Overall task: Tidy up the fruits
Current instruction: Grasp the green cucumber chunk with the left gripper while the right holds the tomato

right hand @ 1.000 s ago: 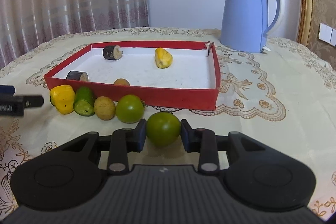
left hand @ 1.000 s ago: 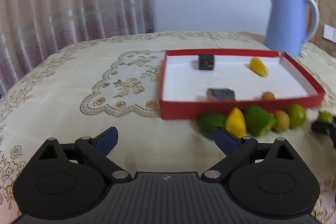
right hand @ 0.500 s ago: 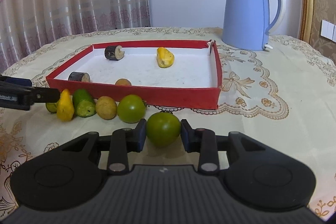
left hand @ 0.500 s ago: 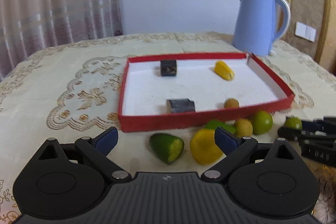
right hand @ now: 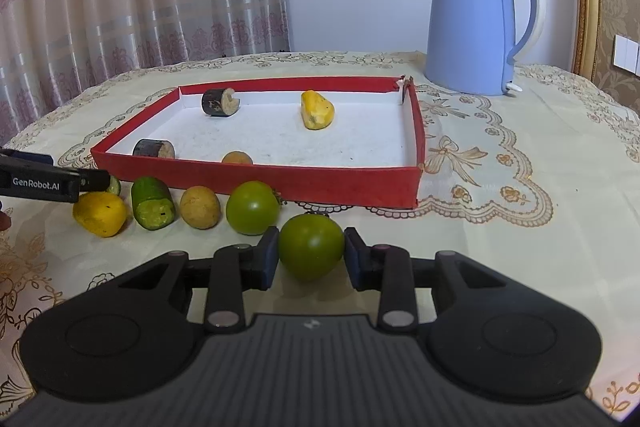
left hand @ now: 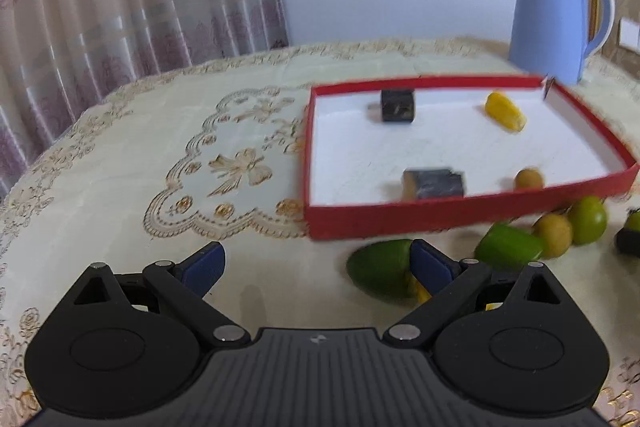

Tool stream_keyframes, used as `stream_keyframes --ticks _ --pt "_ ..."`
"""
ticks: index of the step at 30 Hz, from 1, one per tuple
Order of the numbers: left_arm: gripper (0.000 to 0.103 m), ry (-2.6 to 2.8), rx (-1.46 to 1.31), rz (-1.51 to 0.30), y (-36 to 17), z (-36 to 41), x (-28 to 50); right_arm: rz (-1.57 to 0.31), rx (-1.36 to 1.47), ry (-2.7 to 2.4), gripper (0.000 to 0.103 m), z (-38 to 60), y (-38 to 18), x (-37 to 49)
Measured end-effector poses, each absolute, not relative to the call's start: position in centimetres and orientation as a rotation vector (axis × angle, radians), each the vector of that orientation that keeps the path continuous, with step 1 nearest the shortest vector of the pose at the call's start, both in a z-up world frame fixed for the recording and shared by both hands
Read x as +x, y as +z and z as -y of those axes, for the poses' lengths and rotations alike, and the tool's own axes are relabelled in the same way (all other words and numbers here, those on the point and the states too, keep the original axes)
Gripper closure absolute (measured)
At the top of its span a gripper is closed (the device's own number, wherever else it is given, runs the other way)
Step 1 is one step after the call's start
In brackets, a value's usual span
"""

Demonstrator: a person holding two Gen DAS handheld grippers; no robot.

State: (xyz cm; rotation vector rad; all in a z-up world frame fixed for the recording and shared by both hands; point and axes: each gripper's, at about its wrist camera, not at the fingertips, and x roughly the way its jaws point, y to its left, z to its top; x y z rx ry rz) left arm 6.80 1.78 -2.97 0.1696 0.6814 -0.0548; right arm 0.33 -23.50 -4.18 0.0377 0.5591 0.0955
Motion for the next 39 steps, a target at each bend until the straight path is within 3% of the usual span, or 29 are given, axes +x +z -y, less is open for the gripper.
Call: stream_keyframes --ticks 22,25,27,32,39 --pt "0.005 -0.228 0.038 -0.716 -2.9 -2.5 7.6 -0.572 0.057 0.102 0.071 23.7 -4.4 0.5" --pt "0.011 -0.220 0.025 -0.751 -3.3 -1.6 8.2 -0.571 0.059 0.103 0.071 23.7 -4.4 0.5" --pt "0.032 -0.213 0.018 -0.761 -3.3 -1.1 8.3 -0.570 0.064 0.104 0.071 23.7 -4.4 0.5" --pt "0.062 -0.143 0.058 -0.763 -3.4 -0.7 8.5 -0.570 0.072 0.109 0.071 23.8 -4.4 0.5" --pt "0.066 -0.181 0.029 -0.738 -2.8 -2.2 7.0 -0.570 0.085 0.113 0.071 24.1 -4.4 0.5"
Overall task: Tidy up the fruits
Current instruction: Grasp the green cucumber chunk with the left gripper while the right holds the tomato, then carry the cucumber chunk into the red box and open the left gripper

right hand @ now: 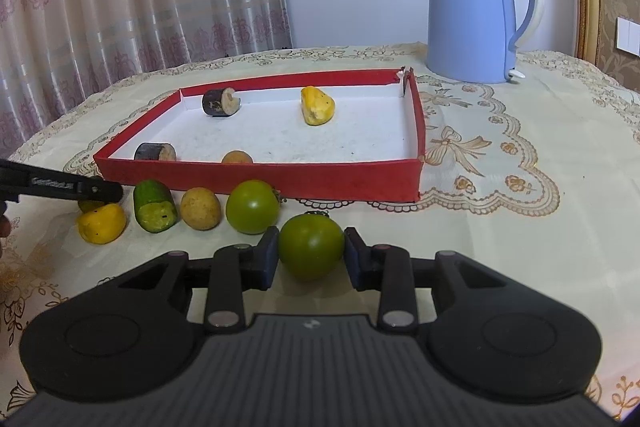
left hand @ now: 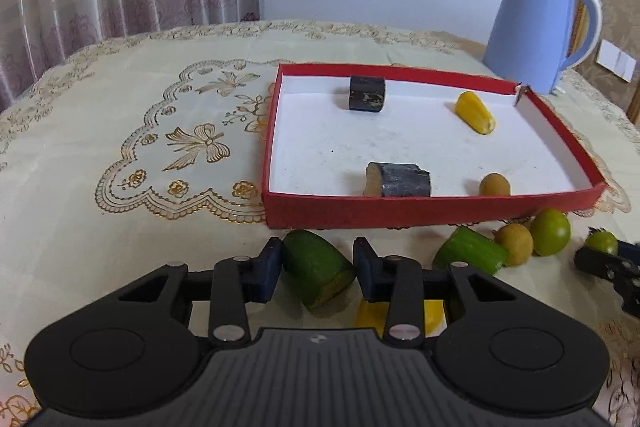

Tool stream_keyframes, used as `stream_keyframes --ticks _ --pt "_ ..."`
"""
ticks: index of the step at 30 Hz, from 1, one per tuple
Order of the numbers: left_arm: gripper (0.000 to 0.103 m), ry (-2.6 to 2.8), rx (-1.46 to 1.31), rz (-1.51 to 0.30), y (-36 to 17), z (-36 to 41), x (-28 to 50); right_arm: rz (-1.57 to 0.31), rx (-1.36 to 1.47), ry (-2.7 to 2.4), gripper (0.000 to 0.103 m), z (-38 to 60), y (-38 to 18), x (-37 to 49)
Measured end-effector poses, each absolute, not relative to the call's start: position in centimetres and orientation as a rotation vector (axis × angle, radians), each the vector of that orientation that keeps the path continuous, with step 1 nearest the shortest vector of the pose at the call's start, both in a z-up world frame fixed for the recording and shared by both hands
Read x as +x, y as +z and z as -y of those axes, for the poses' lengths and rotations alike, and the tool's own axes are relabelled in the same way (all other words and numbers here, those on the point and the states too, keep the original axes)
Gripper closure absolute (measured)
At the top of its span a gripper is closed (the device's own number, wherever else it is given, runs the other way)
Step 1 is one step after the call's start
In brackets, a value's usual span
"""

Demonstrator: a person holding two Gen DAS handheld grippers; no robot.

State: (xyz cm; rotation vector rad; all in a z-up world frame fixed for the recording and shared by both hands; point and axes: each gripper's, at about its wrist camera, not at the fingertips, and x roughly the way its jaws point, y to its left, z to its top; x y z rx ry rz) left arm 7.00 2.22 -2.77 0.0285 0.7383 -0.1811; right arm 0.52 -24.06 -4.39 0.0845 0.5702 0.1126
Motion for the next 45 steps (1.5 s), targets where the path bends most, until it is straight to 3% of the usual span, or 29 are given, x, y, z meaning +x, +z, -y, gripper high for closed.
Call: stream_keyframes --ticks 23,34,45 --pt "0.067 -0.178 0.055 -0.715 -3.0 -2.4 6.2 -0.570 0.083 0.107 0.071 24.0 -4.4 0.5" --pt "0.066 -0.221 0.070 -0.590 0.5 -2.5 4.4 -0.569 0.077 0.103 0.071 23.9 -4.3 0.5" --pt "0.066 -0.217 0.121 -0.544 1.8 -0.2 7.6 -0.562 0.083 0.102 0.071 24.0 -4.3 0.4"
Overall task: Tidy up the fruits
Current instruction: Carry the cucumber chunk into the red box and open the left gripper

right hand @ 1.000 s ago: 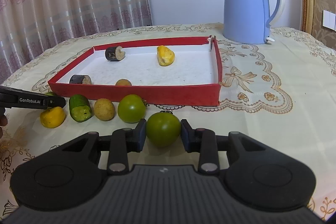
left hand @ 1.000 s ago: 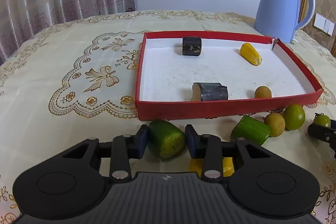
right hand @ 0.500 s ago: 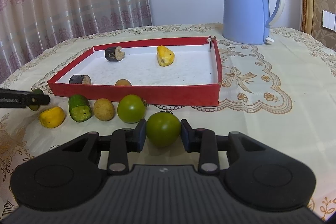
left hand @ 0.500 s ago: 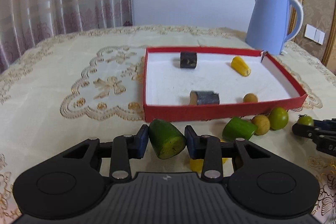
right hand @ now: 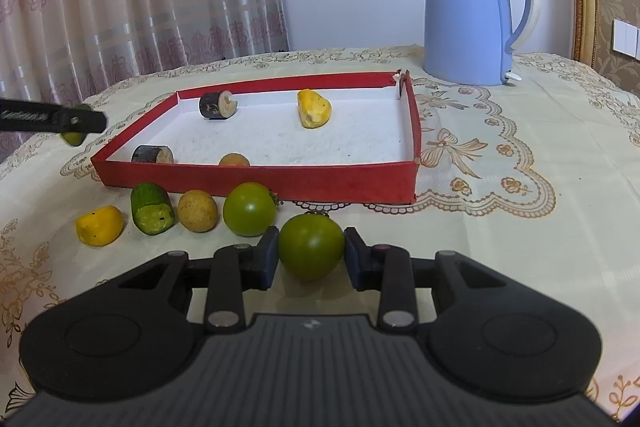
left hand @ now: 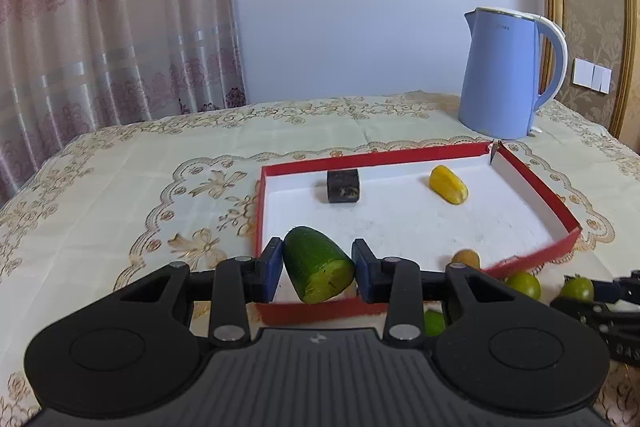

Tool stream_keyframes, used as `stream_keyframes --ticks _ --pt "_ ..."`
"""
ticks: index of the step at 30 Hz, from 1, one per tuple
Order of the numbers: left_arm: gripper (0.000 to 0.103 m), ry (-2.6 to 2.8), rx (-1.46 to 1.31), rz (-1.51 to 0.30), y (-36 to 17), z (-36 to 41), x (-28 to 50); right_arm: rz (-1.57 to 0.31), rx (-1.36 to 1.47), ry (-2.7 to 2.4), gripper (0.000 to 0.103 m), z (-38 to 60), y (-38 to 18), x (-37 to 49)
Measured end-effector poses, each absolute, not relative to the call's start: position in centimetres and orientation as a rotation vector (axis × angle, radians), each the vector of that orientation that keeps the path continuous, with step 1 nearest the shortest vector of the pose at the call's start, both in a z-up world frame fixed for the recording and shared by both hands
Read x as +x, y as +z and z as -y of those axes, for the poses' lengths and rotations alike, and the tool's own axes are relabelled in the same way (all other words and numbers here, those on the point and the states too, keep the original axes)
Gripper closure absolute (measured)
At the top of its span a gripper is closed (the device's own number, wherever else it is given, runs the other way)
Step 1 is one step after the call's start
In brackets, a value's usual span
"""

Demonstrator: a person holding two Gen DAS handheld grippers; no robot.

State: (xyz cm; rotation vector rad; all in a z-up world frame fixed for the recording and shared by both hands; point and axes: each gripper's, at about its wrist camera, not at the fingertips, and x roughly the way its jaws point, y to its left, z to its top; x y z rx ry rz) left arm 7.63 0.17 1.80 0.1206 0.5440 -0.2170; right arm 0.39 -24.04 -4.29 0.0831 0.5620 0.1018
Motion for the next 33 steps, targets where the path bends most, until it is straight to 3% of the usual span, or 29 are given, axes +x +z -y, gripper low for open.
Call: stream_keyframes --ticks 17,33 --pt "0.066 -0.185 0.134 -0.602 -0.2 1.8 16.3 -0.557 0.082 0.101 0.071 24.0 -4.2 0.3" --pt "0.066 -0.140 0.170 -0.633 -0.9 2.5 17.8 -0.557 0.087 0.108 0.071 24.1 -4.2 0.3"
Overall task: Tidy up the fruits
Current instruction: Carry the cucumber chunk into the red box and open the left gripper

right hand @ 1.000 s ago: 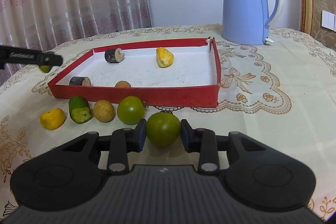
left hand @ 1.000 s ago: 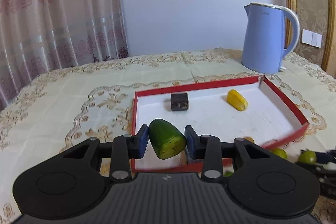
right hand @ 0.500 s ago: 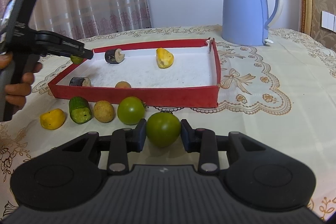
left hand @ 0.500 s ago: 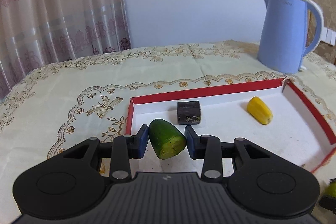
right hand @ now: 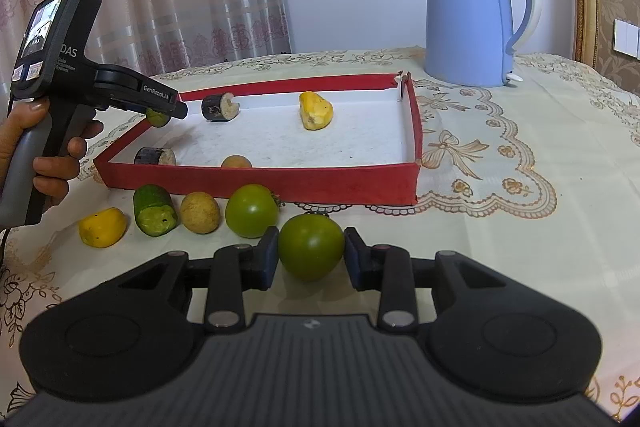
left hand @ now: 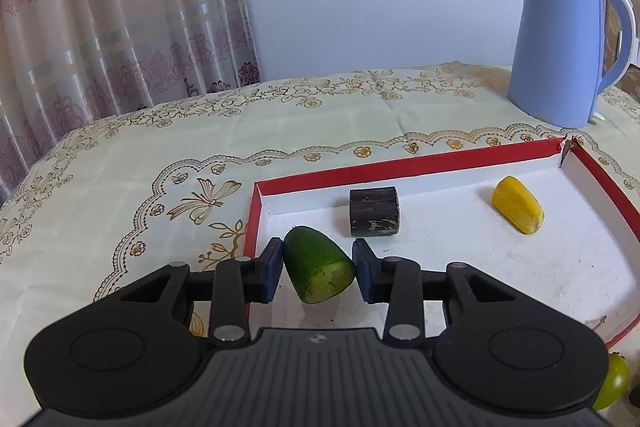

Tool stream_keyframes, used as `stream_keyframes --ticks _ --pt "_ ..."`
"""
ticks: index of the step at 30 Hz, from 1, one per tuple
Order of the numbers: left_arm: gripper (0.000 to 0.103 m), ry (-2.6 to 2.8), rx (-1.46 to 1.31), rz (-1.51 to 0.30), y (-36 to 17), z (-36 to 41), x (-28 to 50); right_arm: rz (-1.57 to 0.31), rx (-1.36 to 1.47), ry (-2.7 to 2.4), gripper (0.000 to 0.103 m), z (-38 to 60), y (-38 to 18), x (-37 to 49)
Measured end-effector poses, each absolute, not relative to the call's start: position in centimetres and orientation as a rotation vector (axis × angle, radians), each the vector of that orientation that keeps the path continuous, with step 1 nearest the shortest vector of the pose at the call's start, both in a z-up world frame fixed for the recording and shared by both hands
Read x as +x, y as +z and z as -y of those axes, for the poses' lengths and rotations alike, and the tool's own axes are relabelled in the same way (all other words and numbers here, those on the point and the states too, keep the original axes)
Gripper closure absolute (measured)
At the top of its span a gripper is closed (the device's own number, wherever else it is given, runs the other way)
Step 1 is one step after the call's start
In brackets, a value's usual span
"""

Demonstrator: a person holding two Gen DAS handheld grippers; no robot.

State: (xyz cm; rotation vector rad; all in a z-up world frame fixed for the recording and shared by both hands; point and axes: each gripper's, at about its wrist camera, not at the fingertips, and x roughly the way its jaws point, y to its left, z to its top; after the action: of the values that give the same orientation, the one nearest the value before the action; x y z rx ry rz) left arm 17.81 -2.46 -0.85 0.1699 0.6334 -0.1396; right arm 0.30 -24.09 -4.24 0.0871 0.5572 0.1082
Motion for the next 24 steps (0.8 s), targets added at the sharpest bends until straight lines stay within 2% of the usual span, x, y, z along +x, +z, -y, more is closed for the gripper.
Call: stream_keyframes --ticks 4,7,8,9,18,24 --pt "0.065 -0.133 0.180 -0.623 -0.7 2.6 17.6 -0.560 0.082 0.105 0.071 24.0 -4.2 0.4" --pt "0.049 -0.132 0.190 -0.610 -0.5 2.8 17.2 -0.561 0.076 0.102 0.071 24.0 -4.3 0.3" --pt "0.040 -0.130 0.191 -0.604 -0.4 2.8 17.1 -0.560 0.075 0.100 0.071 24.0 -4.2 0.3" --pt "0.037 -0.124 0.194 -0.594 -0.3 2.8 16.9 -0.560 0.074 0.099 0.071 23.9 -4.2 0.3" --pt "0.036 -0.075 0.209 -0.637 0.3 2.1 15.3 -0.558 0.060 0.090 0.071 23.8 -4.2 0.2" --pt "0.036 -0.001 0.115 -0.653 0.2 -1.0 11.4 -0.552 0.058 0.087 0.071 23.8 -4.2 0.2"
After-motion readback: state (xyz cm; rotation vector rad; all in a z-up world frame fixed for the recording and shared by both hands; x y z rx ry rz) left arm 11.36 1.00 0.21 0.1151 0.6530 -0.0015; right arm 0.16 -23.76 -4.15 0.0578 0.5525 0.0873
